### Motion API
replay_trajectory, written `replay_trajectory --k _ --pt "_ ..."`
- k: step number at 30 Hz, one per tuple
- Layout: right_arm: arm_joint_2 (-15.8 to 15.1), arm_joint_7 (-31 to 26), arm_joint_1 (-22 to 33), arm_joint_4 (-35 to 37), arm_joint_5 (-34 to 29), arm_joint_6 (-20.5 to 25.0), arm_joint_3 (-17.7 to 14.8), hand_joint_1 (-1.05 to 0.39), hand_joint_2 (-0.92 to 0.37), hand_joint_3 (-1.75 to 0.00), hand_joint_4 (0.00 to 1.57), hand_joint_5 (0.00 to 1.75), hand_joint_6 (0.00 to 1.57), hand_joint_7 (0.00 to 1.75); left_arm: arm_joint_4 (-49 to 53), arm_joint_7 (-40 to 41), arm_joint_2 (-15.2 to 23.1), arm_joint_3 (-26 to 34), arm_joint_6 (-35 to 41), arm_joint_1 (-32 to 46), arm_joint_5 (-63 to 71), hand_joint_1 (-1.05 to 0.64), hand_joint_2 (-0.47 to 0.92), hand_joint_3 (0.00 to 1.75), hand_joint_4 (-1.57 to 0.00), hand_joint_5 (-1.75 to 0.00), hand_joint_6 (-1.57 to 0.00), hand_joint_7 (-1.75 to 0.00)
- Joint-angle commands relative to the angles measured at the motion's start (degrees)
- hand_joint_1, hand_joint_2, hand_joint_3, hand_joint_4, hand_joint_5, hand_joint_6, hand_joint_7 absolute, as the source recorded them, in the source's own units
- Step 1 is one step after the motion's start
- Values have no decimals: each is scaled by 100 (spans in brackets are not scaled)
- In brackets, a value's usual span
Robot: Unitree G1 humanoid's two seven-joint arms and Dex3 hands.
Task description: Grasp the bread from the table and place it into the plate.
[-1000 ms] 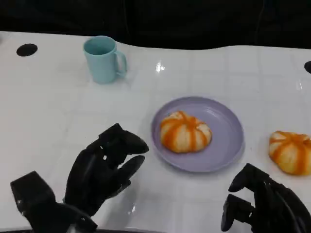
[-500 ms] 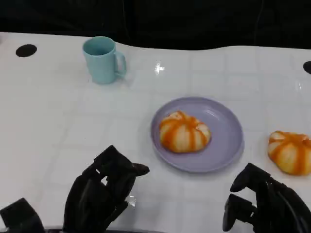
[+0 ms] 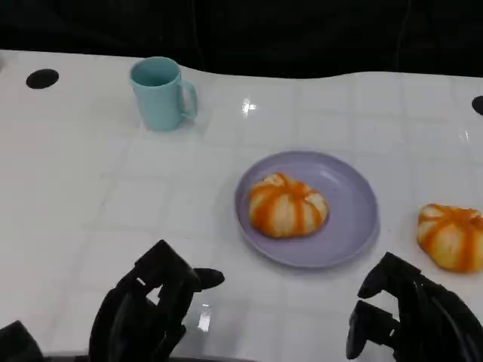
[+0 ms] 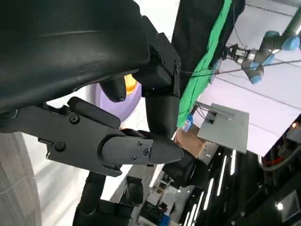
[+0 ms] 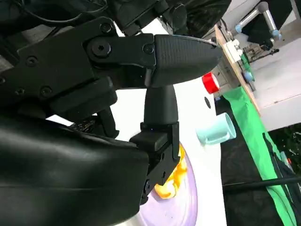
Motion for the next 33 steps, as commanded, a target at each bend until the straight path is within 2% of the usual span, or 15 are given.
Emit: replay_trajectory --k 1,15,33 --pt "-51 21 19 -35 62 -3 -48 -51 -92 -52 74 175 44 175 -83 -130 55 124 158 53 -173 -58 92 30 -76 -175 -54 -167" --pt "-87 7 18 -70 112 44 -62 -54 -92 -49 76 175 47 175 -84 -298 25 353 456 132 -413 -55 92 31 -75 -175 -54 -160" --pt "-96 -75 59 -146 56 56 -60 -52 -92 -51 73 175 44 175 -7 -199 -34 422 465 111 -337 -55 92 32 -76 -175 -54 -161"
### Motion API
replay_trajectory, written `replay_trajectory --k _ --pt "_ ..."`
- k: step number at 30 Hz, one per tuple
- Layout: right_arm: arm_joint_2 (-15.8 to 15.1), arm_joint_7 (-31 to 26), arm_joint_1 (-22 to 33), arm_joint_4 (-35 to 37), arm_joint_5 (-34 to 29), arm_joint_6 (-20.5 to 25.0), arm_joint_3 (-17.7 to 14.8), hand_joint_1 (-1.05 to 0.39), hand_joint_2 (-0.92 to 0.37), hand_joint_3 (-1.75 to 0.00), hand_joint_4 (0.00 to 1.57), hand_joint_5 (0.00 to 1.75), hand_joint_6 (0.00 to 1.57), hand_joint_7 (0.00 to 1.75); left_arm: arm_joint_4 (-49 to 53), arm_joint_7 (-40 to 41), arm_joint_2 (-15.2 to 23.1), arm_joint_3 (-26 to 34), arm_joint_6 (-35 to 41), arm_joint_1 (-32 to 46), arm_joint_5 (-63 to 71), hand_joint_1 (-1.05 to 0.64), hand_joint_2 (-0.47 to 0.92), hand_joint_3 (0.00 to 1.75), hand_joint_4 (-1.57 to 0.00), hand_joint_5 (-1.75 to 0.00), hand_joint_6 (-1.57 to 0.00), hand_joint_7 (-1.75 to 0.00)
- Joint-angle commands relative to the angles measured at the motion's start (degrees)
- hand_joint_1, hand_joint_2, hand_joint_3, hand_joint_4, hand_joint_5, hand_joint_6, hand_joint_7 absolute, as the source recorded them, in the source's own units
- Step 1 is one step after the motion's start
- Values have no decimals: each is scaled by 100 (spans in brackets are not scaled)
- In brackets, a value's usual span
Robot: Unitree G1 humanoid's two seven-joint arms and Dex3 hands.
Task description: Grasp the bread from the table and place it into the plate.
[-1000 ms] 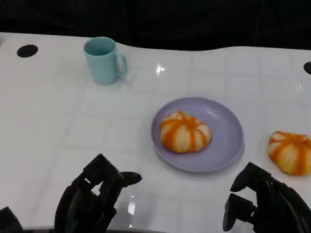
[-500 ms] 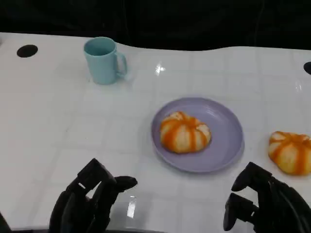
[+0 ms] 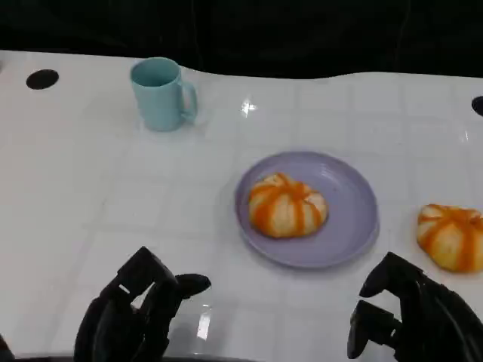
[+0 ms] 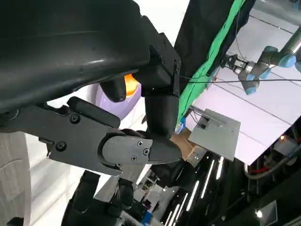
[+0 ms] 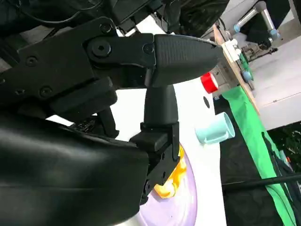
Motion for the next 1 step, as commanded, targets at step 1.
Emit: replay_trajectory --k 1 --pt "-75 -32 46 -102 -18 -1 -38 -51 -92 -52 73 175 44 175 12 44 4 58 19 17 40 -55 92 32 -76 -175 -54 -161"
